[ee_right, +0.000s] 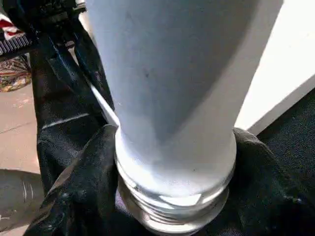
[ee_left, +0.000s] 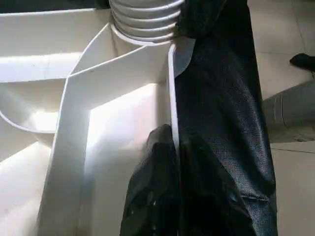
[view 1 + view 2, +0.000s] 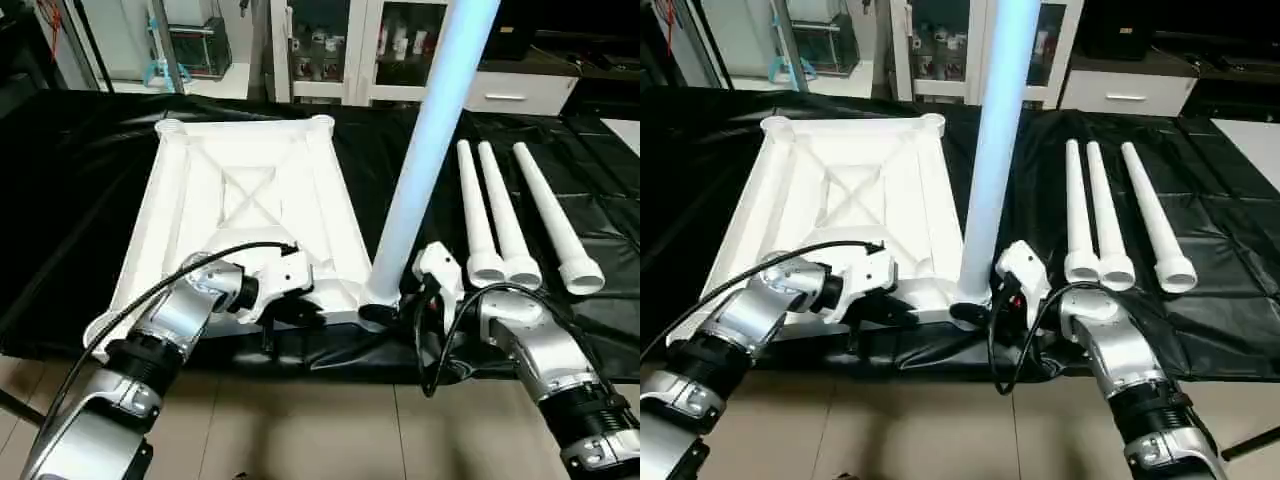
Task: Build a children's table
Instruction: Rotate leg to tighten
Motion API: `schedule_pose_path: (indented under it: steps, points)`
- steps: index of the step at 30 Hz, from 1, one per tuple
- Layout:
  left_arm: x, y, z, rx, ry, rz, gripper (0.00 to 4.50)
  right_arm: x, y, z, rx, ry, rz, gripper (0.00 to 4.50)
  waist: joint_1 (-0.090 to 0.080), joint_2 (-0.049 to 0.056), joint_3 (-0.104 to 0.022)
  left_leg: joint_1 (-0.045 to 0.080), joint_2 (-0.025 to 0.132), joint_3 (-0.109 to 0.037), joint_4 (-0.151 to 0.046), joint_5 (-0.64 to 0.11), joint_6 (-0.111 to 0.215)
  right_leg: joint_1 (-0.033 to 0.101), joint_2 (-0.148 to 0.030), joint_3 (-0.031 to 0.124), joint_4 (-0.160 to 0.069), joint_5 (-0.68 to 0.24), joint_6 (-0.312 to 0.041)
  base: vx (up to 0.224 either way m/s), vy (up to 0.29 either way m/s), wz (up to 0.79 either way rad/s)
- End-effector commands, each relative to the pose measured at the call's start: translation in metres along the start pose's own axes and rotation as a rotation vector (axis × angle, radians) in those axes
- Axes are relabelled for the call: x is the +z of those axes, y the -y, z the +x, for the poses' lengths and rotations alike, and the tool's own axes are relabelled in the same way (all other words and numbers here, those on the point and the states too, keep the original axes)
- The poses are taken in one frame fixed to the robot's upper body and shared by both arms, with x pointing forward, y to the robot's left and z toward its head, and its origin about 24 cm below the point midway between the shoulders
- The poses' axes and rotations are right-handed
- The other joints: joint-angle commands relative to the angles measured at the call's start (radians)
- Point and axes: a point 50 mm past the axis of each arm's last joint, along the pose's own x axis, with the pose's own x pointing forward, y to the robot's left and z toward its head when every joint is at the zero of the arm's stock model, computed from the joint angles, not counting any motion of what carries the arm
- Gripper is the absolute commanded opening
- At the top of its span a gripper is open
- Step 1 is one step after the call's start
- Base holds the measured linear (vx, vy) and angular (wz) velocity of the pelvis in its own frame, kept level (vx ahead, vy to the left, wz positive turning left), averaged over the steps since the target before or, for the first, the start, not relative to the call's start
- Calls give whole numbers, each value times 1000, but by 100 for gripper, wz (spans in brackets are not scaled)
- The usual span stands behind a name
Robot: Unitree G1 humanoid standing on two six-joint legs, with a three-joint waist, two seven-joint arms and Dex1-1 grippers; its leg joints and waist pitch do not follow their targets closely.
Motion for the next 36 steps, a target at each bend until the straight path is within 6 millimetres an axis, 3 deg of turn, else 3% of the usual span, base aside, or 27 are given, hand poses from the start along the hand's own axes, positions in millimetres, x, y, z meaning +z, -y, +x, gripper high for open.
schedule_pose_path:
  steps: [1, 4, 7, 11, 14, 15, 17, 18, 22, 25, 29, 31, 33, 34, 36]
  points:
    - [-11, 12, 9, -74, -44, -28, 0, 2, 3, 0, -41, 23, 8, 275, -6, -7, -59, 14, 57, -18, -73, -193, 44, 42, -71, 41, -70, -157, -249, 0, 0, 0]
    - [-9, 7, 14, 19, 3, -97, 0, -9, 15, 6, -250, 25, 69, 274, -13, -7, -56, 15, 56, -20, -78, -225, 26, 39, -71, 41, -75, -210, -240, 0, 0, 0]
    - [-3, 2, 25, 126, 66, -208, 0, -19, 22, 16, -444, 74, 213, 274, -37, -9, -51, 17, 53, -26, -83, -297, -11, 35, -74, 40, -88, -347, -208, 0, 0, 0]
    - [5, -4, 41, 260, 95, -311, 0, -18, 16, 42, -554, 127, 321, 274, -54, -9, -49, 16, 49, -27, -82, -334, -7, 28, -71, 42, -99, -410, -186, 0, 0, 0]
    - [8, -10, 47, 361, 88, -361, 0, -16, 14, 54, -615, 122, 331, 274, -60, -5, -48, 17, 48, -26, -82, -339, -7, 24, -68, 41, -102, -428, -174, 0, 0, 0]
    - [10, -13, 49, 407, 85, -388, 0, -16, 13, 59, -648, 119, 336, 274, -57, -6, -49, 22, 47, -27, -81, -351, -8, 22, -68, 40, -107, -451, -166, 0, 0, 0]
    - [17, -26, 52, 632, 89, -470, 0, -14, 7, 75, -742, 79, 317, 274, -61, -3, -50, 18, 45, -27, -81, -341, -13, 20, -68, 40, -107, -443, -164, 0, 0, 0]
    - [19, -29, 53, 675, 95, -488, 0, -14, 5, 79, -749, 76, 318, 274, -62, -7, -51, 22, 43, -27, -80, -347, -12, 21, -65, 37, -108, -438, -163, 0, 0, 0]
    - [23, -28, 55, 675, 109, -497, 0, -9, -2, 91, -731, 112, 339, 274, -48, -11, -61, 8, 42, -19, -76, -247, 61, 32, -69, 38, -97, -312, -168, 0, 0, 0]
    - [22, -26, 54, 648, 107, -476, 0, -7, -3, 91, -701, 142, 340, 274, -47, -9, -62, 6, 44, -15, -73, -214, 89, 33, -69, 36, -93, -262, -185, 0, 0, 0]
    - [19, -24, 55, 625, 99, -457, 0, 0, 0, 90, -702, 207, 322, 274, -48, -5, -60, 6, 44, -16, -75, -231, 90, 31, -70, 33, -97, -306, -181, 0, 0, 0]
    - [17, -22, 53, 587, 94, -420, 0, 7, 3, 86, -686, 264, 315, 344, -50, -6, -58, 6, 45, -18, -79, -267, 80, 30, -70, 33, -102, -358, -166, 0, 0, 0]
    - [15, -21, 51, 565, 84, -391, 0, 11, 5, 83, -674, 289, 294, 354, -50, -5, -58, 2, 46, -20, -82, -277, 83, 31, -71, 34, -102, -357, -158, 0, 0, 0]
    - [12, -19, 48, 533, 73, -367, 0, 15, 7, 78, -653, 309, 267, 354, -59, -6, -58, -11, 45, -26, -87, -268, 79, 40, -71, 31, -97, -359, -150, 0, 0, 0]
    - [3, -16, 40, 460, 43, -314, 0, 21, 10, 67, -603, 324, 200, 387, -58, -5, -59, -5, 49, -25, -86, -260, 78, 37, -72, 32, -100, -355, -144, 0, 0, 0]
